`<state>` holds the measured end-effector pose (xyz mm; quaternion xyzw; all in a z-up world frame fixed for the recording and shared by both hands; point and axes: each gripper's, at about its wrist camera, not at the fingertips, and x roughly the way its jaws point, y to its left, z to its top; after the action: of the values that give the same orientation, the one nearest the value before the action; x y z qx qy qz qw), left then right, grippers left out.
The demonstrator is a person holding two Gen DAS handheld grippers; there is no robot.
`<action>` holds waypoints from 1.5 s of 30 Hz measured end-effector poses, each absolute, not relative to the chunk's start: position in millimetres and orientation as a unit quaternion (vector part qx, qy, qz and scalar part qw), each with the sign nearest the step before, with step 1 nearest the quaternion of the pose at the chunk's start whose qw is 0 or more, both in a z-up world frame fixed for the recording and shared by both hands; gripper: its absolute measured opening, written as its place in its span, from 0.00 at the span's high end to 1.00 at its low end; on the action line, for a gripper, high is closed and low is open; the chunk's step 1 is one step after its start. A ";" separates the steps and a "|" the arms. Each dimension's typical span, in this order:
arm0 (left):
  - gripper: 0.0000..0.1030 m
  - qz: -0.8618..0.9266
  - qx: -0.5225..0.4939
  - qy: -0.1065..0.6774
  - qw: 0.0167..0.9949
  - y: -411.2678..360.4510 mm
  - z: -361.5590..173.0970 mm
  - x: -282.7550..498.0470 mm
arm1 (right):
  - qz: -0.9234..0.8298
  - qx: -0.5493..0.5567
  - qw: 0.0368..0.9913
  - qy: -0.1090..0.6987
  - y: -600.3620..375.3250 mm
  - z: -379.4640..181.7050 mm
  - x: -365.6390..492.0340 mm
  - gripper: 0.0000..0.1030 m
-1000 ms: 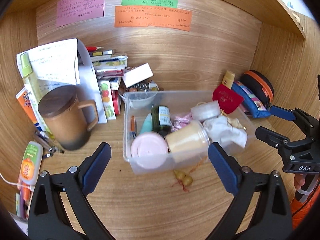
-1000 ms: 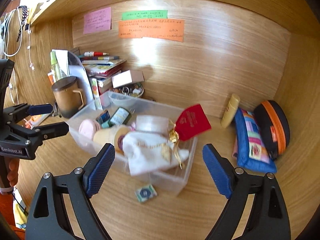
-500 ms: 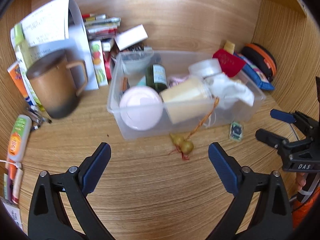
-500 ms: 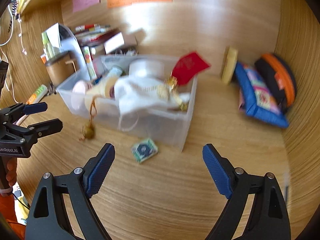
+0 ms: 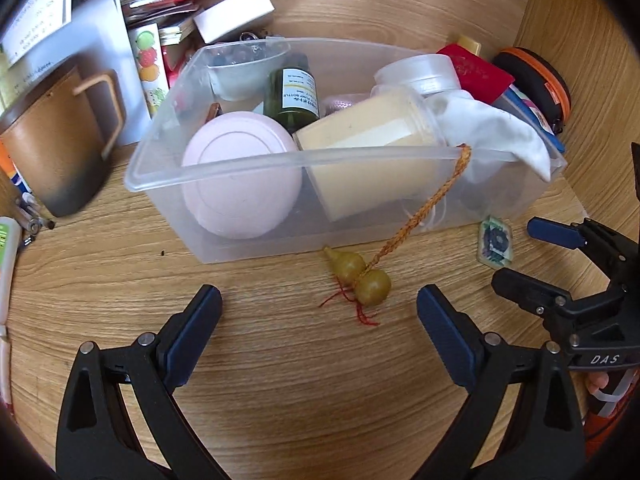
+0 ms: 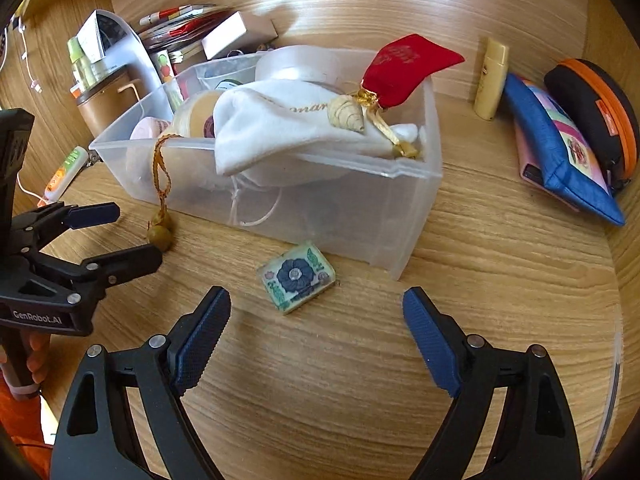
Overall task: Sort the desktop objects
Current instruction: 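Grasp the green square tag with the right gripper while the left grasps the yellow gourd charm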
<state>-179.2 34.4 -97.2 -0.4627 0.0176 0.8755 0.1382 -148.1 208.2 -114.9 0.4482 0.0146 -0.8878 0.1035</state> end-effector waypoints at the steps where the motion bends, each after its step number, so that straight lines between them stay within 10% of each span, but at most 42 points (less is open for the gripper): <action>1: 0.04 0.876 -0.462 0.018 0.137 35.1 -97.6 -179.5 | -0.886 0.450 0.108 0.016 206.8 -115.3 -148.4 0.21; 21: 0.20 0.888 -0.446 0.048 0.101 47.9 -102.2 -186.8 | -0.886 0.435 0.155 0.033 194.7 -115.3 -153.2 0.63; 45: 0.69 0.885 -0.436 0.071 0.150 60.6 -96.4 -178.5 | -0.892 0.414 0.179 0.025 189.9 -106.5 -143.6 0.64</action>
<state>-178.5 60.6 -96.4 -0.4359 0.0709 0.8845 0.1502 -143.6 189.9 -106.5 0.4142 0.0248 -0.8920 0.1794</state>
